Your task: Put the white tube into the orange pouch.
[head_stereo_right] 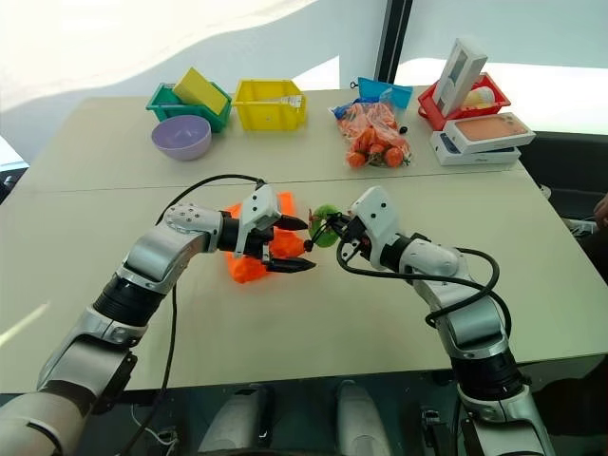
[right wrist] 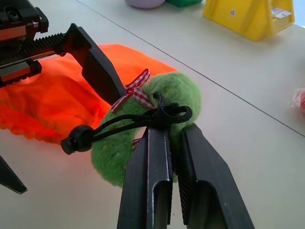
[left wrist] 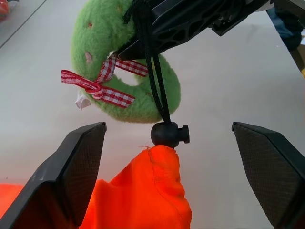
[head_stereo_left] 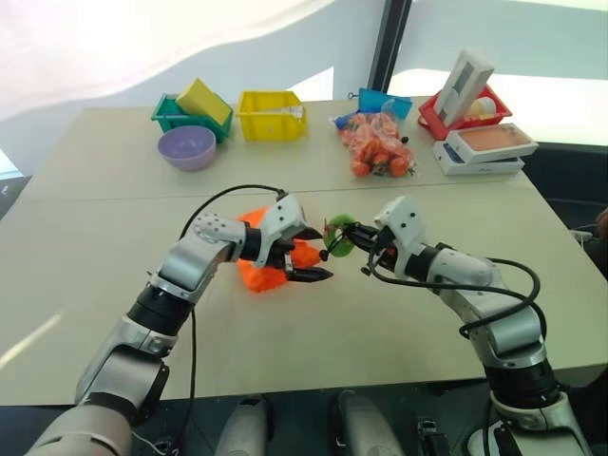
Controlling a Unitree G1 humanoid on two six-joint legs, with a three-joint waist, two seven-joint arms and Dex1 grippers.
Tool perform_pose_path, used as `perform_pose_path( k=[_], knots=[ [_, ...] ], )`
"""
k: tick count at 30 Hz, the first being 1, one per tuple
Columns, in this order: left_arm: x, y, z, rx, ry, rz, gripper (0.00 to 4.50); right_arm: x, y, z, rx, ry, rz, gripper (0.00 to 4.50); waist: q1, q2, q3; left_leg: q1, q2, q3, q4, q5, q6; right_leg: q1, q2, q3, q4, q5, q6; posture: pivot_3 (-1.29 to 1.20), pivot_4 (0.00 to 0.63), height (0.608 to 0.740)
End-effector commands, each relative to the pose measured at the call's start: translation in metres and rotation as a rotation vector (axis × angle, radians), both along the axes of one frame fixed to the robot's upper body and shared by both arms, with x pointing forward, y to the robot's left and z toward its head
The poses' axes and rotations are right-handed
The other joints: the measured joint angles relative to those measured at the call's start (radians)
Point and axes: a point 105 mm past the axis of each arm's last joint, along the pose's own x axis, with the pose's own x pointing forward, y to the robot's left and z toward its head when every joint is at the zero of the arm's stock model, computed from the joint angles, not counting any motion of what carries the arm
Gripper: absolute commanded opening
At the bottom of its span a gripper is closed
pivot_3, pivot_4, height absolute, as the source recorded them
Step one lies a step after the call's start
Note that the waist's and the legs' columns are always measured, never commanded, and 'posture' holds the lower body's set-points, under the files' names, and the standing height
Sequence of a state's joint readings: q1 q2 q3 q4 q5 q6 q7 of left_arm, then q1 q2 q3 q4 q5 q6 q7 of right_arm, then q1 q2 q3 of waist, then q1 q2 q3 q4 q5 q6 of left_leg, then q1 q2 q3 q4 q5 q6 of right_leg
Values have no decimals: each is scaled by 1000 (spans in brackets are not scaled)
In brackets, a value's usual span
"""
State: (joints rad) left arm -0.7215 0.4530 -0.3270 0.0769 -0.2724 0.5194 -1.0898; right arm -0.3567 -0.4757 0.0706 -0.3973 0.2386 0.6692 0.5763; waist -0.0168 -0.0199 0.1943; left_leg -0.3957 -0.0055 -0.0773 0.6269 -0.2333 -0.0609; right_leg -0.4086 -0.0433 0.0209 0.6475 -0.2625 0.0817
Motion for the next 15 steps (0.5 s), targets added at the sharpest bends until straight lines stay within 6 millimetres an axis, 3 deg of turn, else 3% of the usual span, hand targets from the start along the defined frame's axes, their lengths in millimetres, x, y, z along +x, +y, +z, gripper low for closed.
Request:
perform_pose_path(
  k=[1, 7, 15],
  knots=[
    [1, 0, 9, -28, -23, -1, 3290, -3, 2, 12, -9, -63, 17, 0, 0, 0, 0, 0, 0, 0, 0, 0, 0, 0, 0, 0, 0, 0, 0, 0, 150, 740],
    [1, 2, 8, -15, -25, 6, 371, -2, 3, 12, -12, -67, 21, 0, 0, 0, 0, 0, 0, 0, 0, 0, 0, 0, 0, 0, 0, 0, 0, 0, 150, 740],
    [0, 5, 3, 8, -33, 7, 371, -2, 3, 12, -21, -71, 19, 0, -1, 0, 0, 0, 0, 0, 0, 0, 0, 0, 0, 0, 1, 0, 0, 0, 150, 740]
  ],
)
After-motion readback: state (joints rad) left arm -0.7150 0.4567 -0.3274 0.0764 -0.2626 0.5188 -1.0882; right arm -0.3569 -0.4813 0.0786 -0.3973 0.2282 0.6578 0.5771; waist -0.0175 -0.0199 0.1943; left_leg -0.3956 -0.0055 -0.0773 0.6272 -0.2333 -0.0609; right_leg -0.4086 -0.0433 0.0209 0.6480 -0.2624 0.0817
